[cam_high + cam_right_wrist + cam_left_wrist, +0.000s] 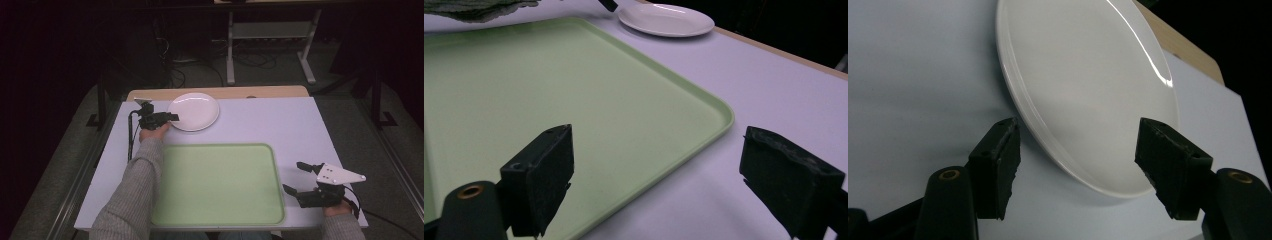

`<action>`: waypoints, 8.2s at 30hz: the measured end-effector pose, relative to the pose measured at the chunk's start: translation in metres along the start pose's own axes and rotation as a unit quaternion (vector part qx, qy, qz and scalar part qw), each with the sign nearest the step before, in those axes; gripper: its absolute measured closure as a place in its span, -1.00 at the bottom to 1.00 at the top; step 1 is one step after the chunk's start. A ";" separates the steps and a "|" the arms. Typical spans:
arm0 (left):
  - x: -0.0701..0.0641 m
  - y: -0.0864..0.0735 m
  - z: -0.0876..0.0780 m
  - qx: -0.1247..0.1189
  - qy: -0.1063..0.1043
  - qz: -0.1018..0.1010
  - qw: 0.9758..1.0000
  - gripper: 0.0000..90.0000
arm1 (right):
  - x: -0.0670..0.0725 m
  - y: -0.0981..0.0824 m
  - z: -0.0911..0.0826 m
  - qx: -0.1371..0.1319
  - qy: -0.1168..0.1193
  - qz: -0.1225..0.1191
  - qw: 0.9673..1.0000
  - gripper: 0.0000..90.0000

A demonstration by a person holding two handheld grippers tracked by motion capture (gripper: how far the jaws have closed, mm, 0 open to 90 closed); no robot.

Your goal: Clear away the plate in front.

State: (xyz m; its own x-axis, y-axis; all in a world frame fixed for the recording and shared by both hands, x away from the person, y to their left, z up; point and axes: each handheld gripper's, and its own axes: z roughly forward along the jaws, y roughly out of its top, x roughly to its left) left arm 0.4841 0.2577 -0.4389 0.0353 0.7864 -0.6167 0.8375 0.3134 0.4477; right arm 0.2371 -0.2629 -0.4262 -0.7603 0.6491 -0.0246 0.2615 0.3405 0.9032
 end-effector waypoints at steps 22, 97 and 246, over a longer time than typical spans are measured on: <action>0.010 -0.005 0.023 -0.027 -0.052 -0.151 0.987 -0.19 | -0.003 -0.001 -0.003 -0.008 -0.005 0.003 1.000 -0.70; 0.025 -0.009 -0.013 -0.114 -0.146 -0.170 0.968 0.91 | -0.004 -0.002 -0.006 -0.018 -0.008 0.010 1.000 -0.70; -0.020 -0.165 -0.080 0.081 -0.097 0.100 0.987 0.76 | 0.009 0.004 -0.003 -0.014 -0.008 -0.001 1.000 -0.70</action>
State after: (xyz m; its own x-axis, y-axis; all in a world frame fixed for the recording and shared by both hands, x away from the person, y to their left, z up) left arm 0.3015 0.2325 -0.4491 0.3002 0.7022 -0.6456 0.8786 0.0599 0.4738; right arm 0.2293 -0.2580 -0.4218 -0.7510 0.6595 -0.0343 0.2424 0.3236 0.9146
